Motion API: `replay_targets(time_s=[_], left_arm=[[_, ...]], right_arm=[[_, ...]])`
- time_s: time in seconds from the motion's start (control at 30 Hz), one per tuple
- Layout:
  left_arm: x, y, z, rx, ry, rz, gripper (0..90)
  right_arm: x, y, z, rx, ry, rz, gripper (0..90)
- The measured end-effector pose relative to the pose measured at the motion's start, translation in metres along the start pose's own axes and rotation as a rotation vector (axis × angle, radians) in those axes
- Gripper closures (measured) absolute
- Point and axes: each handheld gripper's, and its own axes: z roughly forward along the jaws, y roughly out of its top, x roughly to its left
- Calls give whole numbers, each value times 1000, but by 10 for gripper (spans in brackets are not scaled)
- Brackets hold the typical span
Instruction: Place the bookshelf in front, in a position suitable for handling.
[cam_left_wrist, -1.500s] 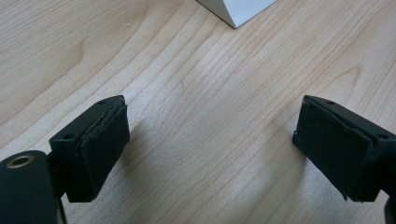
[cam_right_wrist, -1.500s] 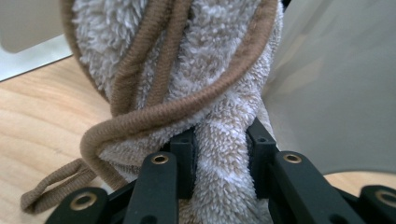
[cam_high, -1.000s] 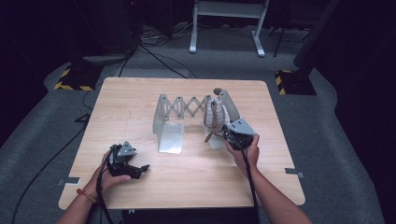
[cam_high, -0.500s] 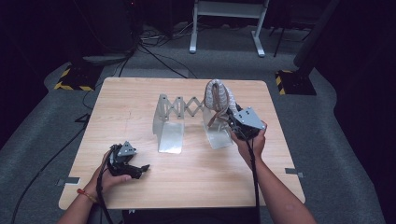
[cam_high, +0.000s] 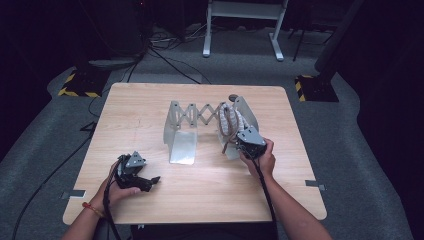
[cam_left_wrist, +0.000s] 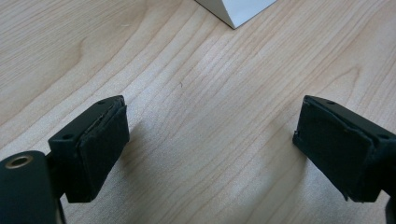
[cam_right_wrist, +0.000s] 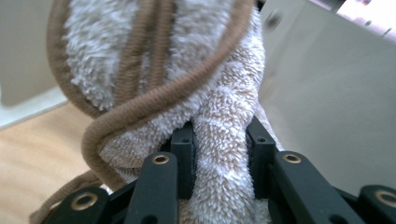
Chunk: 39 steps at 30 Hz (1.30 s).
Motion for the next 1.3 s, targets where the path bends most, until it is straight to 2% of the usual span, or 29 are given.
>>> replay_targets(time_s=[0.13, 0.37, 0.43, 0.5, 0.57, 0.63, 0.7, 0.77, 0.83, 0.93, 1.1, 1.3], left_arm=[[0, 0, 0, -1, 0, -1, 104], [0, 0, 0, -1, 0, -1, 104], [0, 0, 0, -1, 0, 0, 104], [0, 0, 0, -1, 0, 0, 104], [0, 0, 0, -1, 1, -2, 104], [-1, 0, 0, -2, 1, -6, 105], [0, 0, 0, -1, -1, 0, 105], [0, 0, 0, -2, 1, -4, 105], [0, 0, 0, -2, 0, -5, 105], [-1, 0, 0, -2, -1, -3, 105], [-1, 0, 0, -3, -1, -1, 107], [-1, 0, 0, -3, -2, -1, 108]], right_arm=[[6, -12, 11, 65, 43, 30, 711], [11, -20, 21, 141, 133, 36, 710], [11, -23, 21, 180, 170, 32, 710], [14, -31, 24, 256, 210, 12, 710], [15, -36, 22, 248, 211, 3, 710], [11, -34, 20, 262, 226, 20, 709], [9, -34, 19, 258, 220, 31, 706], [8, -30, 16, 227, 176, 38, 698], [3, -19, 12, 165, 135, 70, 680], [-2, -10, 8, 119, 93, 89, 631], [3, -15, 9, 151, 107, 77, 581], [6, -26, 11, 190, 153, 69, 493]])
